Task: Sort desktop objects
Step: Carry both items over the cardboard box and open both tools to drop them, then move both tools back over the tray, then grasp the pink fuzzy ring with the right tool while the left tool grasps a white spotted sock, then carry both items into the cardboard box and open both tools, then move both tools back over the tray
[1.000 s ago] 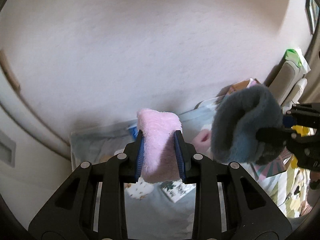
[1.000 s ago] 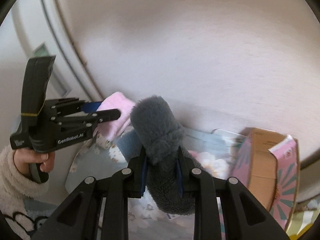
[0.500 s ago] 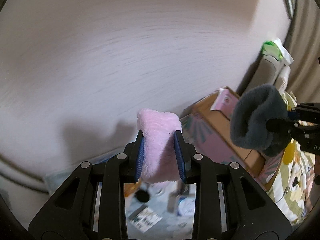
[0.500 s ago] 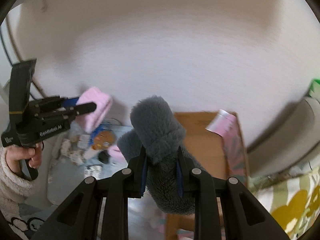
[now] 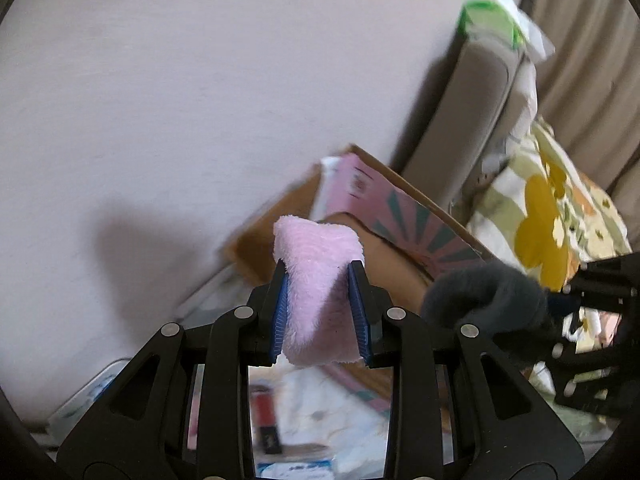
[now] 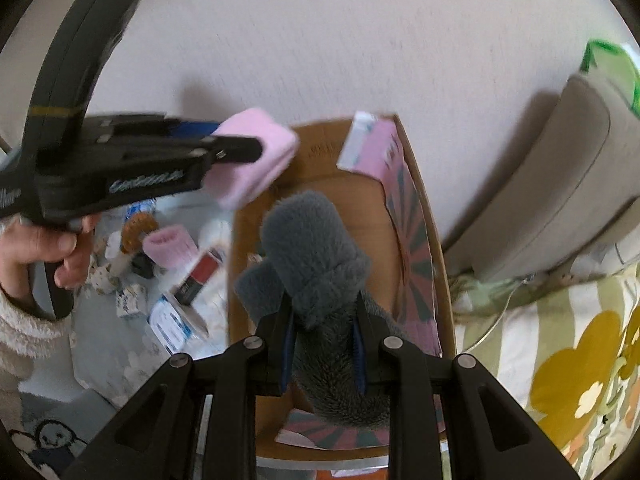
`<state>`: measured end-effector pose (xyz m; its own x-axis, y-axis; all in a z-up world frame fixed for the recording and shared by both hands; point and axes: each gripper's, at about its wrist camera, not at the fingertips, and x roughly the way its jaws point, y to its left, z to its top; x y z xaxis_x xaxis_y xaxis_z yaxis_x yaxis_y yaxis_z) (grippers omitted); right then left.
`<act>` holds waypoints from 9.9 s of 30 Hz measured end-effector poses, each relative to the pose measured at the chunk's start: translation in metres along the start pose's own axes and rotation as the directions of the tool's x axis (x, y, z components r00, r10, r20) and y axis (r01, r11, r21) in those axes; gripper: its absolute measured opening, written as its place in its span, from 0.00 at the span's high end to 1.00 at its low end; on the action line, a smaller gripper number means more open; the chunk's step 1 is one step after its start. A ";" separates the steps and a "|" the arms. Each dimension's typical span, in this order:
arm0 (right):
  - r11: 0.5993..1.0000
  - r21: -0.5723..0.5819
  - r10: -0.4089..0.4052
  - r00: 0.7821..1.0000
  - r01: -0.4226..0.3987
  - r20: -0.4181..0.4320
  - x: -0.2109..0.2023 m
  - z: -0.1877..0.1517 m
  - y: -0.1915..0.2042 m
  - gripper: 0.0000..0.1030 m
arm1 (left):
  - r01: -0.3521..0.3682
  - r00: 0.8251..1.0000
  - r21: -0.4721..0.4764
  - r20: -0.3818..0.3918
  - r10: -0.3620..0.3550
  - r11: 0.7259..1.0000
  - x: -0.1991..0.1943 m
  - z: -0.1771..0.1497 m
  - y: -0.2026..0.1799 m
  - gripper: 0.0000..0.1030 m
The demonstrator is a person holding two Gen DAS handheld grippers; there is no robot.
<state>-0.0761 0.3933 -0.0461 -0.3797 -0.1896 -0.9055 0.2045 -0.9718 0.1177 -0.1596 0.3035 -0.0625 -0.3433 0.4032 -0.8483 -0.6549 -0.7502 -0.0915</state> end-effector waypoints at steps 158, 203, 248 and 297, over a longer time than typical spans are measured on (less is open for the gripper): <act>0.924 -0.291 0.219 0.967 -0.249 -0.133 0.086 0.031 0.209 0.75 | -0.158 0.975 -0.682 0.007 0.223 0.714 -0.153 -0.275 0.196 0.57; 1.000 -0.003 0.016 0.998 -0.016 -0.063 0.004 0.004 0.013 0.75 | 0.120 0.993 -0.167 0.022 -0.118 0.979 -0.060 -0.025 0.046 0.57; 0.996 0.063 -0.066 0.995 0.071 -0.069 -0.002 -0.024 -0.011 0.31 | 0.072 0.994 -0.106 -0.071 -0.080 0.992 -0.016 0.000 0.005 0.00; 0.913 -0.293 0.256 0.958 -0.285 -0.133 0.077 0.046 0.197 0.31 | -0.296 0.921 -0.760 -0.067 0.384 0.579 -0.177 -0.259 0.217 0.01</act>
<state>-0.1064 0.1803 -0.0739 -0.1914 -0.4115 -0.8911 0.5591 -0.7919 0.2456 -0.0664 -0.0668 -0.0670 -0.5225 0.0485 -0.8513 0.2340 -0.9519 -0.1979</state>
